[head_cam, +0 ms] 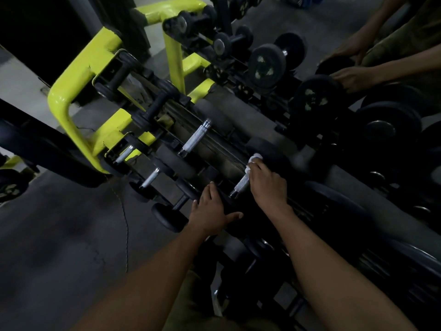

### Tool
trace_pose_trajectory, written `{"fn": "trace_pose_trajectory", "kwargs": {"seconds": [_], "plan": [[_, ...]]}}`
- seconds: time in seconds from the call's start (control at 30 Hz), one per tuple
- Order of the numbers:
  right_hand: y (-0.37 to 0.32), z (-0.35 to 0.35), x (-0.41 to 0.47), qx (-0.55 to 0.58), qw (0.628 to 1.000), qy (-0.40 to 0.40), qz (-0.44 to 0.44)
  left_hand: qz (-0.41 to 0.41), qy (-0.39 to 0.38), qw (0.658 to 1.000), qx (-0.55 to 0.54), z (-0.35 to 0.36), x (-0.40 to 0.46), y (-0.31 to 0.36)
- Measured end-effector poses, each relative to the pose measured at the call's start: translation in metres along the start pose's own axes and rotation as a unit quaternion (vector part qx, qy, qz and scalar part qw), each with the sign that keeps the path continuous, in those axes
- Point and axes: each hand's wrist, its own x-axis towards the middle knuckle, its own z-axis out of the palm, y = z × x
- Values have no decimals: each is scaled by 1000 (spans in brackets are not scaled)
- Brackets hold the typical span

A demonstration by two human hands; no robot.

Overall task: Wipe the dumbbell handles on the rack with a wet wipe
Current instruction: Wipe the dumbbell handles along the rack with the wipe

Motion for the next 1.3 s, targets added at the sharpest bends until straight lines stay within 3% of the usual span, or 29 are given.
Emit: {"fn": "trace_pose_trajectory", "kwargs": {"seconds": [0.13,0.23,0.37,0.57,0.63,0.7,0.83,0.9,1.0,1.07,1.17,1.3], "plan": [[-8,-7,9,-4,994,-90,-58,-1,-1,1000,3,1,0,0],[-10,-3,-1,92,977,-160,-104,0,0,1000,-2,2,0,-1],[0,12,-23,239,953,-143,-120,4,7,1000,-11,3,1,-2],[23,15,-30,253,966,-60,8,2,1,1000,-8,3,2,-3],[25,11,-25,301,949,-49,83,2,4,1000,-6,2,1,-2],[23,13,-20,390,902,-38,179,2,5,1000,-6,2,2,-2],[2,17,-18,662,676,-43,321,0,4,1000,-5,2,2,-1],[-8,17,-22,683,640,-78,342,-1,4,1000,-6,2,2,-1],[-18,16,-31,656,641,-190,349,0,6,1000,-6,3,3,-2],[-20,13,-33,602,682,-240,340,0,5,1000,-6,3,3,-2],[-21,0,-30,539,740,-250,316,-1,6,1000,-6,3,3,-2],[-19,-13,-23,570,710,-224,347,-1,2,1000,-2,2,3,-1]]}}
